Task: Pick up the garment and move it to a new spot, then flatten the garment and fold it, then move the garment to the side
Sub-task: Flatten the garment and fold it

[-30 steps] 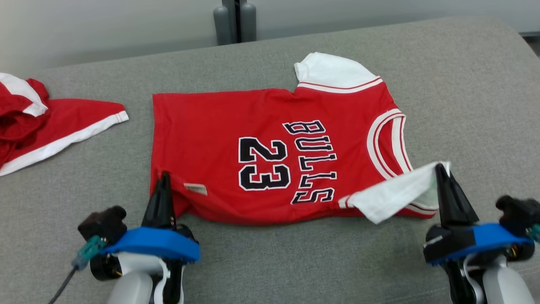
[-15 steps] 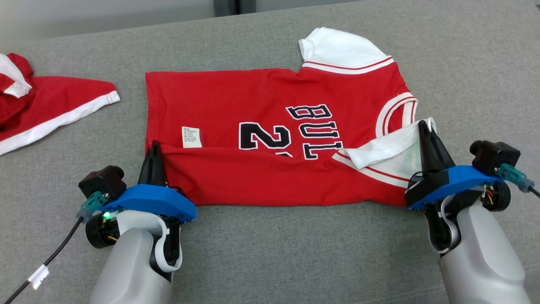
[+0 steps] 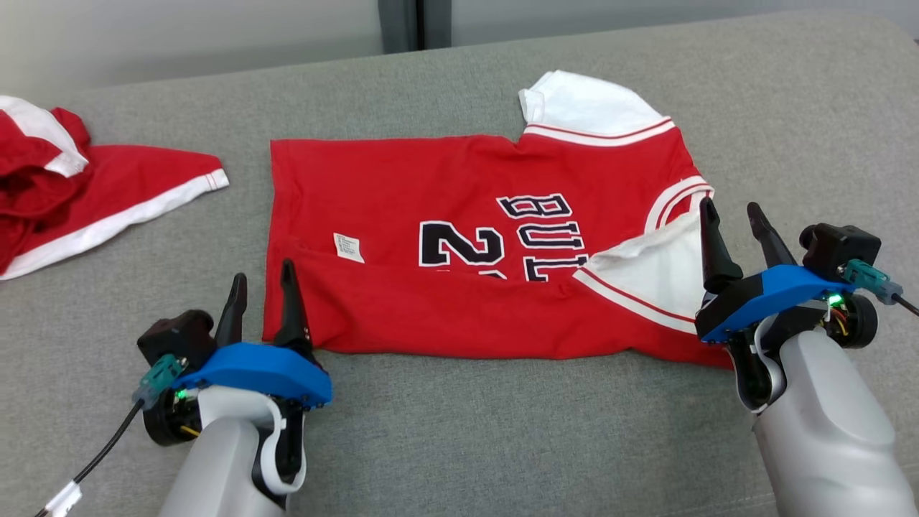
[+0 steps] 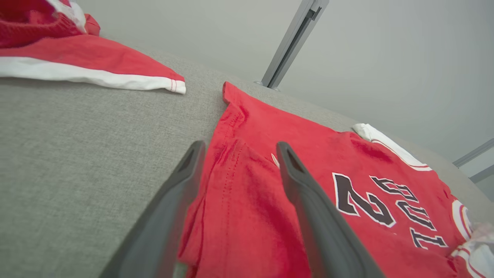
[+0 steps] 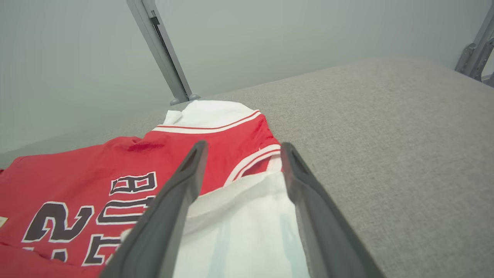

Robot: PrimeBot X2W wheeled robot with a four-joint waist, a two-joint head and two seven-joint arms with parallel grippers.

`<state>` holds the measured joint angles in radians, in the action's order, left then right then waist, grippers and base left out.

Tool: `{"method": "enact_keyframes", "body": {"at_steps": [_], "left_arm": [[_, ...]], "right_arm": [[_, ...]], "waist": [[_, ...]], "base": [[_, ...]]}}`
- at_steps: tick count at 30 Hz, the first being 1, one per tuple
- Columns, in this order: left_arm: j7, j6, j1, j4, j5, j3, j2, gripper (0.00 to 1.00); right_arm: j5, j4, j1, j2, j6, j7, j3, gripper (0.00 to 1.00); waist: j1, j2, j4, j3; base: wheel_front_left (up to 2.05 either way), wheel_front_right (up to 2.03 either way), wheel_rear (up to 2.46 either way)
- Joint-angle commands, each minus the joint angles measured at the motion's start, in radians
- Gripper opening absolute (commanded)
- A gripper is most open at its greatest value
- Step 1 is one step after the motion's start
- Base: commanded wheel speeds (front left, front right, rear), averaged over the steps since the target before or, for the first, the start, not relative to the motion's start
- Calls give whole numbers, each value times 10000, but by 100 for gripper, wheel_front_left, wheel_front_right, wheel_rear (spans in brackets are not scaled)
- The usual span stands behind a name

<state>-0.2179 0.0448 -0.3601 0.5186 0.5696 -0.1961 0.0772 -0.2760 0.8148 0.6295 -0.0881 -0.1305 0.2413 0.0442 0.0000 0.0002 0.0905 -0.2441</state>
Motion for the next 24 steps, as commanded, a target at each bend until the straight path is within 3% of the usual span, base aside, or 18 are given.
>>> {"method": "enact_keyframes", "body": {"at_steps": [1, 14, 24], "left_arm": [[60, 5, 196, -131, 28, 24, 92, 100], [2438, 414, 2319, -2228, 451, -303, 811, 100], [3452, 784, 2035, -2040, 1027, -22, 802, 100]], "right_arm": [[57, -102, -83, -89, -5, 90, -27, 100], [1065, -2102, -2711, 80, -5, -126, 449, 100], [1316, -4065, -3859, 351, -5, -1063, 546, 100]], "waist": [[0, -2, 14, 104], [0, -2, -19, 871], [0, -2, 513, 496]], "base": [[0, 0, 0], [0, 0, 0], [0, 0, 0]]}}
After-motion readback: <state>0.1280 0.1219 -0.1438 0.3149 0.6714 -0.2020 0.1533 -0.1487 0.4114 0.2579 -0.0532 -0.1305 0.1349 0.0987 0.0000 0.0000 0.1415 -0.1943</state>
